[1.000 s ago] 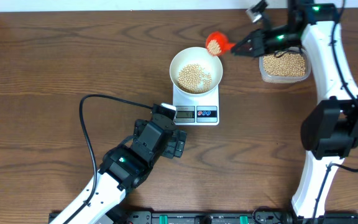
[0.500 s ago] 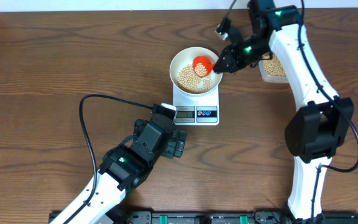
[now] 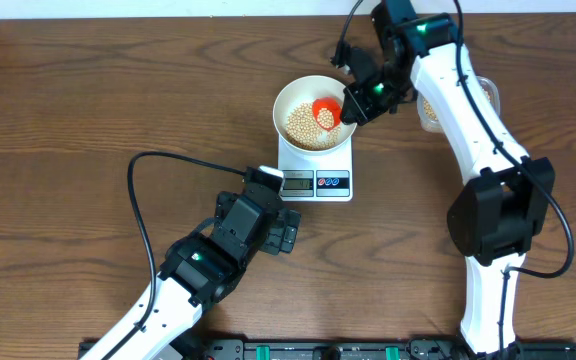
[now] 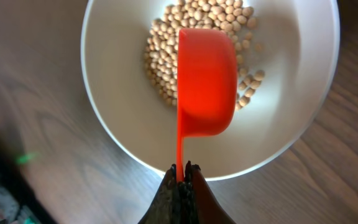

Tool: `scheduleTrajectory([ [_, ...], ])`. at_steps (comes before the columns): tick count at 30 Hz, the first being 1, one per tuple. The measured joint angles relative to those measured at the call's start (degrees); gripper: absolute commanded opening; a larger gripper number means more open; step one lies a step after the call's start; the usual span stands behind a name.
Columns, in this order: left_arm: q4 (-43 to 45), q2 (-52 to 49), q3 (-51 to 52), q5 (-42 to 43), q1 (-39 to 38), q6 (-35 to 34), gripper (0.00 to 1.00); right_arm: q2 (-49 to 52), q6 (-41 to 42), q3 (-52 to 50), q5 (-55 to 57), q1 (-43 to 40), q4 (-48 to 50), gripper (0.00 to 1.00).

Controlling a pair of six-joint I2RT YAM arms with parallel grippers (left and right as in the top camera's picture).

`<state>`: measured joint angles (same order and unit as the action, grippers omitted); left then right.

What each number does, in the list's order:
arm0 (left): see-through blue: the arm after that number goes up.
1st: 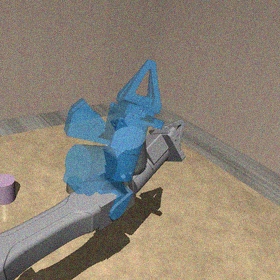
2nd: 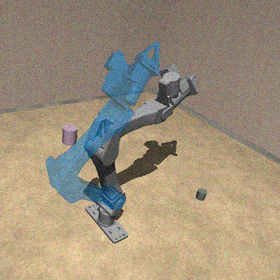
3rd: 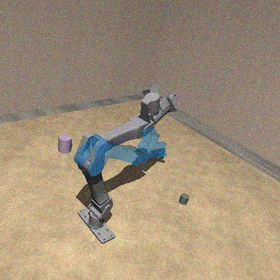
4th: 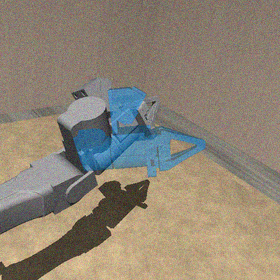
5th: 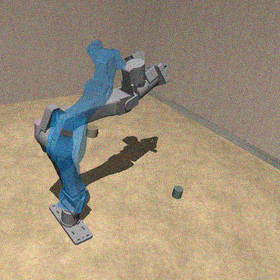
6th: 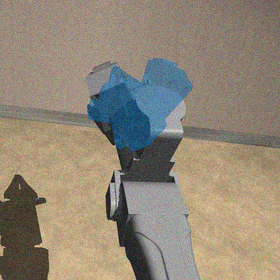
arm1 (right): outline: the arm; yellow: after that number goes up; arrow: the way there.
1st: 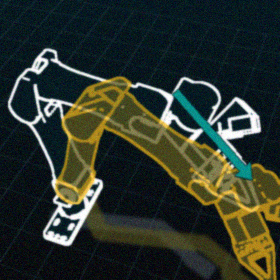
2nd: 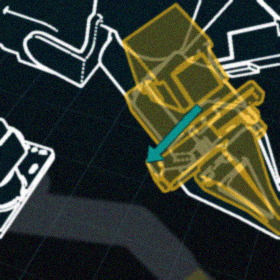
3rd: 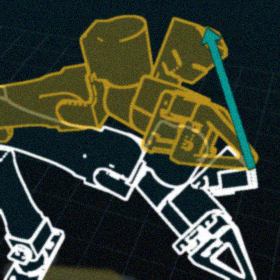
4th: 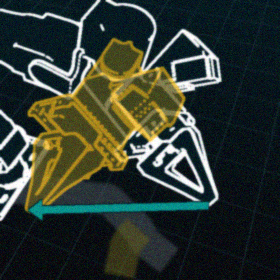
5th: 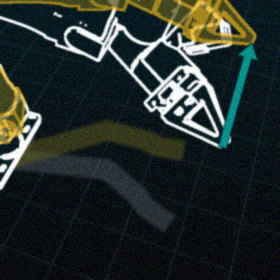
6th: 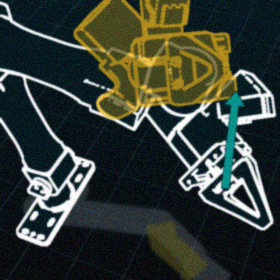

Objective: Scoop item into bowl and weigh 50g on scale
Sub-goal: 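Tilt the scoop repeatedly to add soybeans into the bowl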

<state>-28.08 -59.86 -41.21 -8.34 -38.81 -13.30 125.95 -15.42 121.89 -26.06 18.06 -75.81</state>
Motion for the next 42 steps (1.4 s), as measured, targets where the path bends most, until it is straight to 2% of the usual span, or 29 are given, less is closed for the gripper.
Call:
scheduleTrajectory([
  [17, 0.0, 0.0, 0.0, 0.0, 0.0, 0.0, 0.94, 0.0, 0.0, 0.0, 13.5, 5.8, 3.0, 0.01],
  [25, 0.0, 0.0, 0.0, 0.0, 0.0, 0.0, 0.94, 0.0, 0.2, 0.0, 15.5, 6.7, 3.5, 0.01],
  [33, 0.0, 0.0, 0.0, 0.0, 0.0, 0.0, 0.94, 0.0, 0.9, 0.0, 7.4, 4.4, 4.0, 0.01],
  [42, 0.0, 0.0, 0.0, 0.0, 0.0, 0.0, 0.94, 0.0, 1.1, 0.0, -6.2, -3.1, 3.4, 0.01],
])
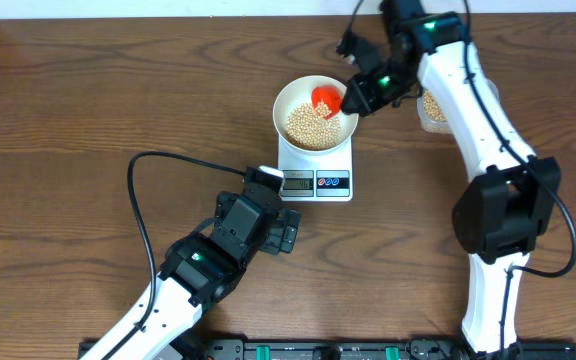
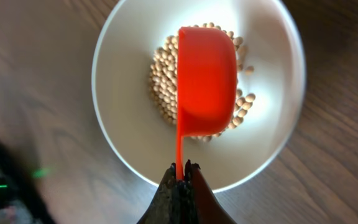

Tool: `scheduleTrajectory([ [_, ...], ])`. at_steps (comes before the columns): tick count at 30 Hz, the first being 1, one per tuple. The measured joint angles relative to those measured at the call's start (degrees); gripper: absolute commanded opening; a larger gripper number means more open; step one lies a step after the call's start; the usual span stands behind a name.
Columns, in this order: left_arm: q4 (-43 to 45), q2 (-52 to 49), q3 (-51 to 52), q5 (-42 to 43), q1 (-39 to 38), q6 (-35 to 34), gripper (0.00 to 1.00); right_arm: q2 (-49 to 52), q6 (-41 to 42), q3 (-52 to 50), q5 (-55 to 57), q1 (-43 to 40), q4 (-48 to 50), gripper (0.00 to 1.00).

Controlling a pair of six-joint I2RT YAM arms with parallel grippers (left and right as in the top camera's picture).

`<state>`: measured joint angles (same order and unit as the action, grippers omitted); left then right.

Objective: Scoop item into bowl and weigh 50g on scale
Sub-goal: 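Tilt the scoop repeatedly to add soybeans into the bowl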

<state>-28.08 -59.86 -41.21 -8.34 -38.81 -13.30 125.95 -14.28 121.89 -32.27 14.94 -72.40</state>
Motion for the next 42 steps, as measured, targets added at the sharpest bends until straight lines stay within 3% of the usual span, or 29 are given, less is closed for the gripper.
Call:
scheduleTrajectory([
  [11, 0.0, 0.0, 0.0, 0.0, 0.0, 0.0, 0.94, 0.0, -0.9, 0.0, -16.3, -7.6, -0.6, 0.01],
  [21, 0.0, 0.0, 0.0, 0.0, 0.0, 0.0, 0.94, 0.0, -2.0, 0.0, -20.0, -9.2, -0.9, 0.01],
  [31, 0.0, 0.0, 0.0, 0.0, 0.0, 0.0, 0.94, 0.0, -4.4, 0.0, -18.4, -7.8, -0.9, 0.01],
  [42, 0.0, 0.0, 0.0, 0.0, 0.0, 0.0, 0.94, 0.0, -4.7, 0.0, -2.3, 0.7, 0.3, 0.01],
])
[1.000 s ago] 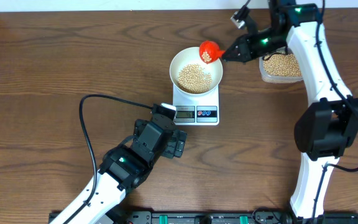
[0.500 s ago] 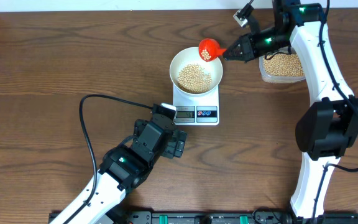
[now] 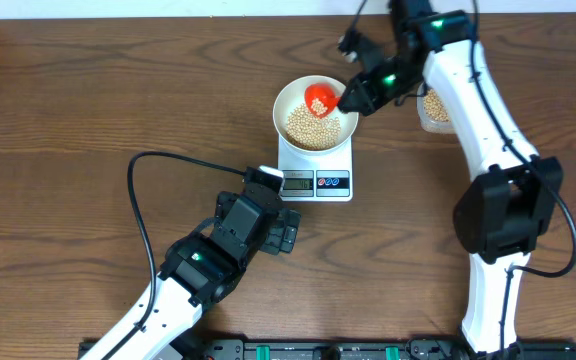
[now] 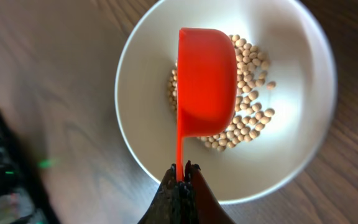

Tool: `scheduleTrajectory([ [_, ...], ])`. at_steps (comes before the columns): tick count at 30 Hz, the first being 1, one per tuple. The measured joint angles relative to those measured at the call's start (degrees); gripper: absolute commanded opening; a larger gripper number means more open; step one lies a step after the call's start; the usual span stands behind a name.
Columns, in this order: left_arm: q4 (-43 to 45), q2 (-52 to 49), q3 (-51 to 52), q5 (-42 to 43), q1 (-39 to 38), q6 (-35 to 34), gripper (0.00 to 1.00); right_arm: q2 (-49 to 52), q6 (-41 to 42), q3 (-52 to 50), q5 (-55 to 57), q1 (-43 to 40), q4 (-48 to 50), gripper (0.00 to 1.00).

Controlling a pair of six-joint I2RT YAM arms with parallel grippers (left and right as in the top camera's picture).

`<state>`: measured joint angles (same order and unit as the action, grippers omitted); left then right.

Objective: Scoop item into bowl and weigh 50g on scale
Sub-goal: 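Tilt the scoop repeatedly to add soybeans into the bowl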

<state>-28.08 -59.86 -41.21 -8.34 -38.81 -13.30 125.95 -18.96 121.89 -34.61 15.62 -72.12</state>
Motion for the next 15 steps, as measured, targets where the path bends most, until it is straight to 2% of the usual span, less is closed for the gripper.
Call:
scheduleTrajectory([
  [15, 0.0, 0.0, 0.0, 0.0, 0.0, 0.0, 0.94, -2.0, 0.1, 0.0, 20.4, 6.3, 4.0, 0.01],
])
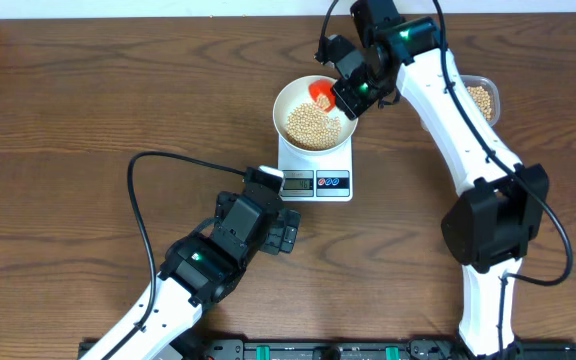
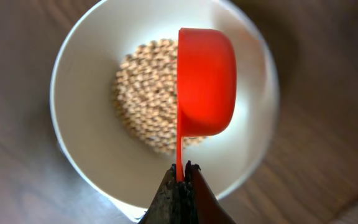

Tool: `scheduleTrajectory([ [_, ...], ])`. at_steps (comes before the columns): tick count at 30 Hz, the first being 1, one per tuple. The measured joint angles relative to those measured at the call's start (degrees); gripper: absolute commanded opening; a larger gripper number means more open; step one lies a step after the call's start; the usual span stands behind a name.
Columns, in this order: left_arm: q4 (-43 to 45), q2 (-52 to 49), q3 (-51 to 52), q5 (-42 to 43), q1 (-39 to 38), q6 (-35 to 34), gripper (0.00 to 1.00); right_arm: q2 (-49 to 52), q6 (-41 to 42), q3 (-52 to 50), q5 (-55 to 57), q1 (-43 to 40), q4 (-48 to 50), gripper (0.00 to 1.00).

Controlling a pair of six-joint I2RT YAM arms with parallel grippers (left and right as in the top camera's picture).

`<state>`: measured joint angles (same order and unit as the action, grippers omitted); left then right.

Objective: Scoop item into bowl and weigh 50g on scale
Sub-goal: 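Tilt the scoop repeatedly to add soybeans into the bowl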

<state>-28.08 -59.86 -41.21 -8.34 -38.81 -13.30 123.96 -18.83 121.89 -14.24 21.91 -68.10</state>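
A white bowl (image 1: 292,98) holding a heap of tan beans (image 1: 308,126) stands on the white kitchen scale (image 1: 316,180). My right gripper (image 2: 181,168) is shut on the thin handle of a red scoop (image 2: 205,81), held on its side above the bowl (image 2: 86,137); the beans (image 2: 148,93) lie beneath it. In the overhead view the scoop (image 1: 321,92) hangs over the bowl's far right rim. My left gripper (image 1: 286,232) rests on the table below the scale's left corner; whether it is open or shut does not show.
A clear tub of beans (image 1: 482,100) stands at the far right, behind the right arm. A black cable (image 1: 143,200) loops over the table left of the left arm. The scale's display (image 1: 297,182) faces the front.
My right wrist has turned and shifted left over the bowl, uncovering the bean tub on the right. The scoop now hangs over the bowl's far right rim. The left arm has not moved.
My right gripper held the red scoop on its side over the bowl's right part, beans lying in the bowl. At each later moment the scoop stood a little farther back, still gripped. Now the arm reaches from farther left. The left arm stayed still.
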Motion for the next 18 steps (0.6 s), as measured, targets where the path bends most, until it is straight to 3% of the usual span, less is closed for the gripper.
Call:
scheduleTrajectory([
  [18, 0.0, 0.0, 0.0, 0.0, 0.0, 0.0, 0.94, -2.4, 0.0, 0.0, 8.9, 3.7, 0.5, 0.01],
])
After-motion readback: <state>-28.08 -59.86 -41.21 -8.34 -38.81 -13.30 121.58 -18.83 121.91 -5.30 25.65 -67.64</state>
